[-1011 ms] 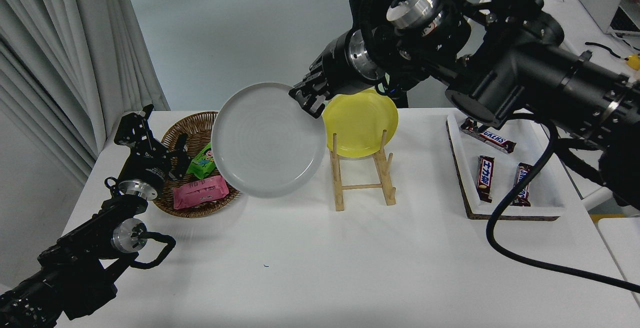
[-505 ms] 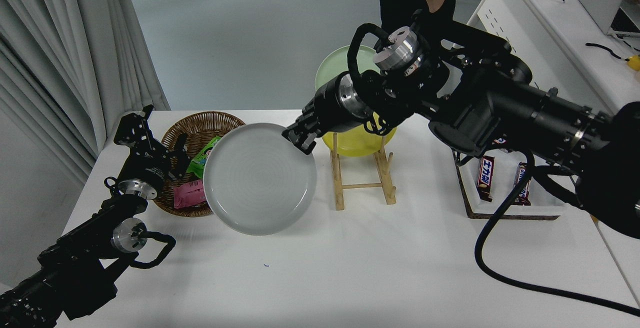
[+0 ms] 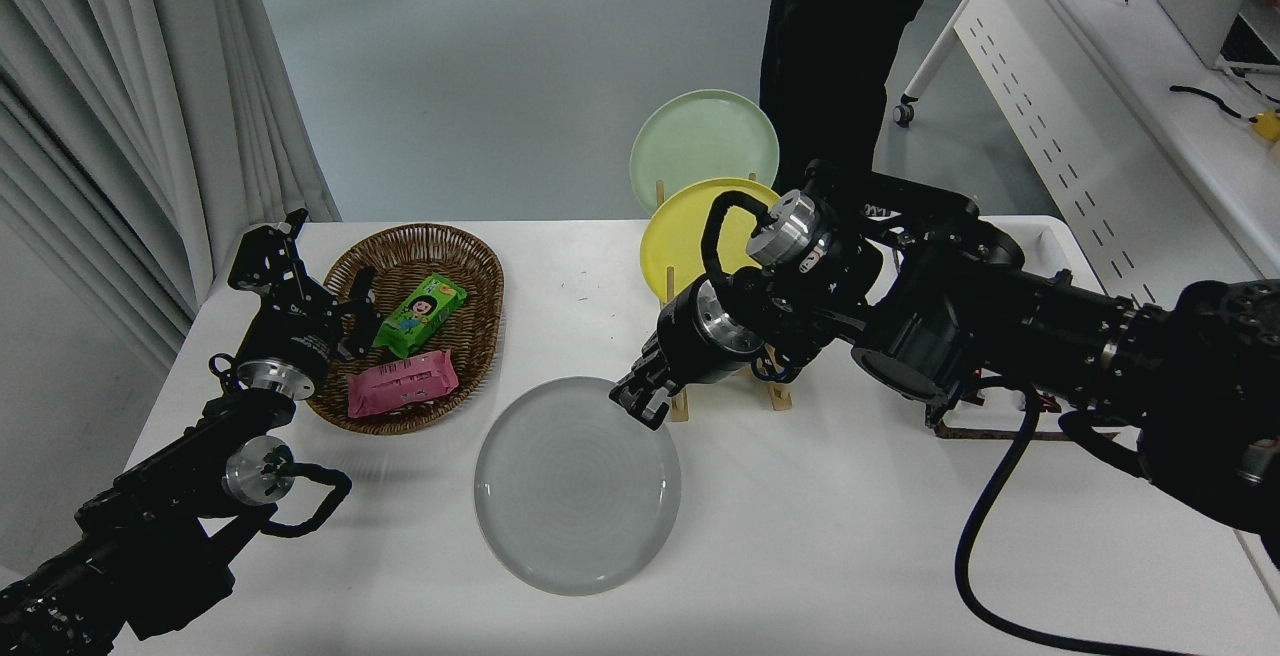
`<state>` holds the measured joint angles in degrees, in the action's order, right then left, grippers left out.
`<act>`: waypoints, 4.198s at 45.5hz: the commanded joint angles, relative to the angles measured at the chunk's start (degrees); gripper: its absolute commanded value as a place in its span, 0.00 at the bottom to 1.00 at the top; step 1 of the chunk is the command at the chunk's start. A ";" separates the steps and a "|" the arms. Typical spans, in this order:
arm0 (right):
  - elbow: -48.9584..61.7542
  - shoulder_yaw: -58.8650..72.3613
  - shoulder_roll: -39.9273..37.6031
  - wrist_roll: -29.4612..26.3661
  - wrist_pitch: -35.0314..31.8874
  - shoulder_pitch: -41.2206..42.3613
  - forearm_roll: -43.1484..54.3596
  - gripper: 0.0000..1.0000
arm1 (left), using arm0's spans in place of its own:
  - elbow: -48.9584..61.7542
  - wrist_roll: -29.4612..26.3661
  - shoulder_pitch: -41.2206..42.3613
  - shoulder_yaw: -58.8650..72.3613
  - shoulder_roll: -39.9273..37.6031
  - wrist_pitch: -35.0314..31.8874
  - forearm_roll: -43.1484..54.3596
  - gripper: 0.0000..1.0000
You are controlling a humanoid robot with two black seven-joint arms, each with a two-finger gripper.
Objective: Place the plate on the table
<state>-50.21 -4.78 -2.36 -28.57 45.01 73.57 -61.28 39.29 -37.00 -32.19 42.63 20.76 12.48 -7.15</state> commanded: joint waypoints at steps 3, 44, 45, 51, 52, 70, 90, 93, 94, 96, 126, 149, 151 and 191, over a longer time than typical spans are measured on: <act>4.51 -0.58 0.69 -0.08 -0.01 -3.95 1.69 0.00 | 0.00 0.00 0.02 0.00 -0.02 0.00 0.03 1.00; 13.21 -2.43 2.36 -0.08 -0.01 -8.17 7.49 0.00 | 0.00 0.00 -0.06 0.00 -0.02 0.00 -0.05 1.00; 13.21 -2.43 2.36 -0.08 -0.01 -8.17 7.40 0.00 | 0.00 0.00 0.02 0.00 -0.02 0.00 -0.05 1.00; 13.21 -2.87 2.36 -0.08 -0.01 -8.61 7.49 0.00 | 0.00 0.00 0.02 0.00 -0.02 0.00 -0.05 1.00; 13.21 -3.04 2.36 -0.08 -0.01 -8.70 7.49 0.00 | 0.00 0.00 0.02 0.00 0.07 0.00 -0.05 1.00; 13.21 -3.22 2.36 -0.08 -0.01 -8.97 7.76 0.00 | 0.00 0.00 0.02 0.00 0.07 0.00 0.03 1.00; 13.38 -4.10 2.36 -0.08 -0.01 -9.32 7.76 0.00 | 0.00 0.00 -0.06 0.00 -0.02 0.00 -0.05 1.00; 13.47 -4.45 2.36 -0.08 -0.01 -9.49 7.76 0.00 | 0.00 0.00 0.02 0.00 0.07 0.00 0.03 1.00; 13.47 -4.62 2.36 -0.08 -0.01 -9.49 7.76 0.00 | 0.00 0.00 0.02 0.00 0.07 0.00 -0.05 1.00; 13.47 -4.63 2.36 -0.08 -0.01 -9.49 7.76 0.00 | 0.00 0.00 0.02 0.00 -0.02 0.00 -0.05 1.00; 13.30 -5.07 2.36 -0.08 -0.01 -10.46 7.76 0.00 | 0.00 0.00 0.02 0.00 0.07 0.00 0.03 1.00; 13.38 -5.59 2.36 -0.08 -0.01 -11.07 7.76 0.00 | 0.00 0.00 -0.06 0.00 -0.02 0.00 -0.05 1.00; 13.38 -5.59 2.36 -0.08 -0.01 -11.07 7.76 0.00 | 0.00 0.00 0.02 0.00 -0.02 0.00 0.03 1.00; 10.23 -4.71 2.36 -0.08 -0.01 -6.68 13.37 0.99 | 0.00 0.00 0.02 0.00 -0.02 0.00 -0.05 1.00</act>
<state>-37.74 -9.98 0.00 -28.62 45.00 63.82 -52.38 39.29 -37.00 -32.18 42.63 20.77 12.48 -7.18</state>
